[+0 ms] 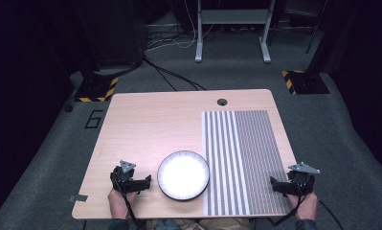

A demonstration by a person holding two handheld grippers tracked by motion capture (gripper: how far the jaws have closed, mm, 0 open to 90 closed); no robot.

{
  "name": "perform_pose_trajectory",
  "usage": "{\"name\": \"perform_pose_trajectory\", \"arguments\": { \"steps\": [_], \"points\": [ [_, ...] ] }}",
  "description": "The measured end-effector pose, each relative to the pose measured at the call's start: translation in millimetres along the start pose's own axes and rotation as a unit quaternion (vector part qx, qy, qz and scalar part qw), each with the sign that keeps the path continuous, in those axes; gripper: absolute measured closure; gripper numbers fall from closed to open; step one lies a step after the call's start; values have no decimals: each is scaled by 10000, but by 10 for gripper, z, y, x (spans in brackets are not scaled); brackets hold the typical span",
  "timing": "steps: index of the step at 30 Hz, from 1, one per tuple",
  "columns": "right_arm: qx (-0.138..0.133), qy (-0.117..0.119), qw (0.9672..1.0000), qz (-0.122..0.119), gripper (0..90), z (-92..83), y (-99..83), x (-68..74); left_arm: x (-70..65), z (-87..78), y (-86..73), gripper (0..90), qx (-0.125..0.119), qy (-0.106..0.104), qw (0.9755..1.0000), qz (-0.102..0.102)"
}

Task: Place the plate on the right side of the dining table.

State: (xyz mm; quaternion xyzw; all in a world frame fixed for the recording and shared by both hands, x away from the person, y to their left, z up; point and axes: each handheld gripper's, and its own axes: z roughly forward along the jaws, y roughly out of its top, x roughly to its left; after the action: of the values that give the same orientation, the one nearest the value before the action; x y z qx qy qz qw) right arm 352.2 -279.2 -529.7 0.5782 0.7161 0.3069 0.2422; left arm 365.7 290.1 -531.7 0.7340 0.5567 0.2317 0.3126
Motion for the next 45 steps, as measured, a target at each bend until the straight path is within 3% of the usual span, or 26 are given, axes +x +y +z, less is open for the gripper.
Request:
{"name": "perform_pose_trajectory", "arguments": {
  "steps": [8,20,25,32,35,41,45],
  "points": [
    [1,-12,10000,3,0,-1,0,1,-15,-3,1,0,6,-115,9998,172],
    [79,-4,10000,-31,0,-3,25,1,-23,-8,-3,0,-44,-175,9996,201],
    [21,68,9999,117,0,-14,48,20,-15,-15,-3,0,-41,-185,9996,204],
    [-26,222,9997,32,0,-44,158,169,-19,-6,0,0,-4,-182,9996,226],
    [-190,231,9996,-13,2,-82,214,246,-18,-4,3,0,19,-152,9997,215],
    [-371,504,9980,-42,10,-152,320,401,-15,-2,3,0,23,-151,9997,189],
    [-450,838,9955,-4,11,-159,395,494,-14,-2,3,1,20,-141,9998,170]
  ]
}}
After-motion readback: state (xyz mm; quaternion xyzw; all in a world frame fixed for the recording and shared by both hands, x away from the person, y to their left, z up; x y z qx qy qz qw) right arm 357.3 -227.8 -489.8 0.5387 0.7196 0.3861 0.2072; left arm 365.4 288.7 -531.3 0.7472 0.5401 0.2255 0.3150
